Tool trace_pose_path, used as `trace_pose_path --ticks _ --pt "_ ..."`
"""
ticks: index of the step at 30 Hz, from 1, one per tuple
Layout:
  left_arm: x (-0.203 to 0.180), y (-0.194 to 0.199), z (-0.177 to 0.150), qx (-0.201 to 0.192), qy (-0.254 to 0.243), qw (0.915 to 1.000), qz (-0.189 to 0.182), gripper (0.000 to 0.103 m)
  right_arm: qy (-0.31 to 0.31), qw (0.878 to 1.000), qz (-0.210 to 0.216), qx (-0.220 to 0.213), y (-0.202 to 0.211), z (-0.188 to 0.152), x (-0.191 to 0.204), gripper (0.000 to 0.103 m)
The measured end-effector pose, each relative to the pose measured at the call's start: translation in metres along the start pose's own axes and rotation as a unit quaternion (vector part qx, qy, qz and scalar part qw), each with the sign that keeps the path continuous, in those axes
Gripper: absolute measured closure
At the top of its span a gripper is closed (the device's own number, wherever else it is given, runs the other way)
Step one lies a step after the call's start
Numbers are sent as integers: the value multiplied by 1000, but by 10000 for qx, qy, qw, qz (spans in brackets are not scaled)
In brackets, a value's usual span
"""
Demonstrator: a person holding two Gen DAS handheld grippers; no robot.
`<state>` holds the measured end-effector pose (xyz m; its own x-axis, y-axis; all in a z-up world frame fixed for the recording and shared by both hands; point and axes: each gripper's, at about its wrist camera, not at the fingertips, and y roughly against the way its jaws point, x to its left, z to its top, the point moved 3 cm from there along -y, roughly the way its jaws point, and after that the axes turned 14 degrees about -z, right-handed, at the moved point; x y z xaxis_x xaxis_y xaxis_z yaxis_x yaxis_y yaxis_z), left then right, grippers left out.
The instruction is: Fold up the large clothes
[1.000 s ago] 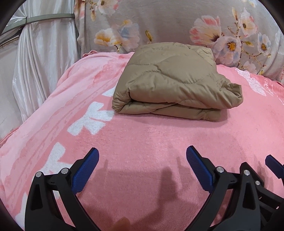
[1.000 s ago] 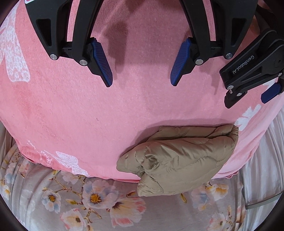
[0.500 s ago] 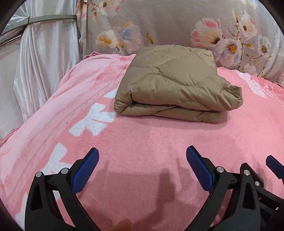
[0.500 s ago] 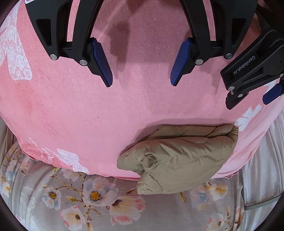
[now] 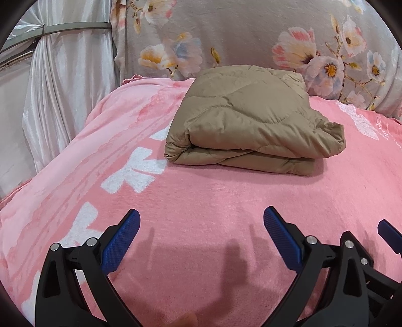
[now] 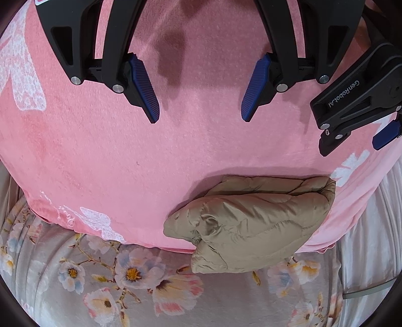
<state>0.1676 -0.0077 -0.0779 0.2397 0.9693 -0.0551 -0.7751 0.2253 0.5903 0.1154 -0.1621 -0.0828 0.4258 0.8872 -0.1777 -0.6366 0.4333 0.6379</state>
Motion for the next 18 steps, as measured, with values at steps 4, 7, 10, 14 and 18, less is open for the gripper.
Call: trace_pose_path --ticks 4,7,10,14,18 --pt "1 0 0 3 6 10000 25 7 -1 10000 -6 1 0 0 1 37" --pt "2 1 0 2 20 10000 55 7 2 10000 -10 0 0 0 1 37" --pt "2 2 0 -8 7 10000 48 7 13 10000 -11 -4 0 0 2 37" --pt "1 1 0 -13 -35 10000 18 7 6 10000 -13 0 0 0 2 37" --pt "0 1 0 -13 -52 10000 23 7 10 10000 -20 -3 1 0 3 37"
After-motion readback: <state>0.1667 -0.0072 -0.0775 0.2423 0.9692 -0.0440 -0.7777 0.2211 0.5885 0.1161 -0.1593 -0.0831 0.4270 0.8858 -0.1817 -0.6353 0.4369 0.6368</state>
